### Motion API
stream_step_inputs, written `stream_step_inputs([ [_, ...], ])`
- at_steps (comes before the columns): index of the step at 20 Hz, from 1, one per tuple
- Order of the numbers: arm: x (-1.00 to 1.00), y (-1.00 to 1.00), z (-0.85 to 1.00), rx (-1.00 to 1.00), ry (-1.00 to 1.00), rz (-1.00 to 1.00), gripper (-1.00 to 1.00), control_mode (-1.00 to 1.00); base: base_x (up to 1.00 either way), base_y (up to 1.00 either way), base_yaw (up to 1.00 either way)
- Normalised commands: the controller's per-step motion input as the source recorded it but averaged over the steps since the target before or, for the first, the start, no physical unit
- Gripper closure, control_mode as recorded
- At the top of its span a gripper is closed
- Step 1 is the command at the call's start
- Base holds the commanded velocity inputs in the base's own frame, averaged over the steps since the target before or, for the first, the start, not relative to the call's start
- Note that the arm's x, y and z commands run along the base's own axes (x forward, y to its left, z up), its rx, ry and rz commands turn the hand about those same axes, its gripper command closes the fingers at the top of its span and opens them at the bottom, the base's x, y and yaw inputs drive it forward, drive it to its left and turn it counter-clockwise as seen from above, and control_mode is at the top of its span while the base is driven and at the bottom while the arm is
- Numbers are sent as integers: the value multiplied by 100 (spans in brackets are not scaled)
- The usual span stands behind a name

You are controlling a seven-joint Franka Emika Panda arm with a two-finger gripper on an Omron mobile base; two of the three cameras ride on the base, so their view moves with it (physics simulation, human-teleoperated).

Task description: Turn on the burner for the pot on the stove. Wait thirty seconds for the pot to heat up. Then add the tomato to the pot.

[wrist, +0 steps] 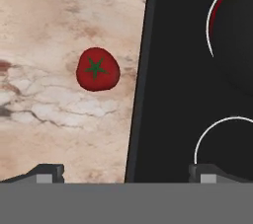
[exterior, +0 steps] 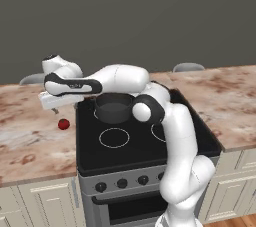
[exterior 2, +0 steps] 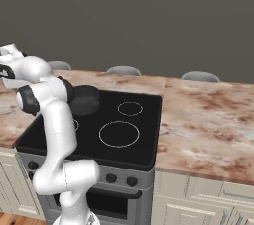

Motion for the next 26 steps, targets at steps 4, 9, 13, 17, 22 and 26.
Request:
stream_step_inputs([
  [4, 26, 0, -28, 16, -5, 19, -100, -100, 0, 0, 0],
  [9, 9, 0, -43, 7, -3, 14, -100, -100, 0, 0, 0],
  [13, 19, 0, -31, 1, 0, 7, -100, -100, 0, 0, 0],
  [17, 25, 0, -24, 0, 0, 3, -100, -100, 0, 0, 0],
  [22, 21, 1, -19, 0, 0, 4, -100, -100, 0, 0, 0],
  [26, 8, 10, -16, 0, 0, 4, -100, -100, 0, 0, 0],
])
